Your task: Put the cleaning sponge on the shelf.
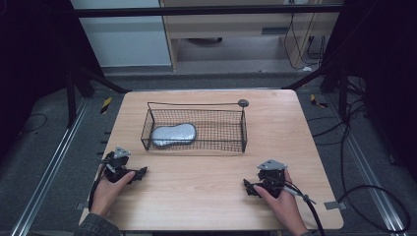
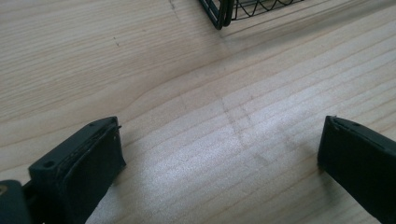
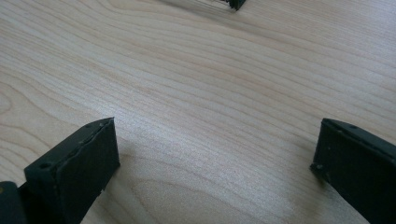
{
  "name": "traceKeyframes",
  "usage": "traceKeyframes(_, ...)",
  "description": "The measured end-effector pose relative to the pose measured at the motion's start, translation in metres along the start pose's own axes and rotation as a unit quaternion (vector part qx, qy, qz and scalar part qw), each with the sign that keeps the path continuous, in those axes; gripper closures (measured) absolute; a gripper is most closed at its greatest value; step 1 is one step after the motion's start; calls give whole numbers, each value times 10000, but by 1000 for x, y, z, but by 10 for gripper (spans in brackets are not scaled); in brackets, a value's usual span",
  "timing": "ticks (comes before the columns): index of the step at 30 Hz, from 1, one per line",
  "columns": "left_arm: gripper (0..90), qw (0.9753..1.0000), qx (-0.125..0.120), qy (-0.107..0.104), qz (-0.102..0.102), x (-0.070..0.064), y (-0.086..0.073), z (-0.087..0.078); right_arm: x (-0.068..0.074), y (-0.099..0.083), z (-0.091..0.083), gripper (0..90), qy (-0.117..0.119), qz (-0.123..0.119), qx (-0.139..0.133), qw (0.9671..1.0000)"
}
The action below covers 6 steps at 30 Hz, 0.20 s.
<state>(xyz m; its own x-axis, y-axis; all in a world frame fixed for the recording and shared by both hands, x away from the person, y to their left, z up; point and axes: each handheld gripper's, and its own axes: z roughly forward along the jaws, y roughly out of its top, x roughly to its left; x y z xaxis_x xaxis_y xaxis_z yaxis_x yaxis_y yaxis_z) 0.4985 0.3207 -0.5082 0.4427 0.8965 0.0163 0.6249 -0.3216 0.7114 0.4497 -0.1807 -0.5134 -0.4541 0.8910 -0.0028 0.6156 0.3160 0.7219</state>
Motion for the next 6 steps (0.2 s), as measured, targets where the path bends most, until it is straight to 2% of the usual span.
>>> traceKeyframes(6, 0, 10000, -7, 0, -10, 0, 0, 0, 0, 0, 0, 3, -2, 1, 2, 10000)
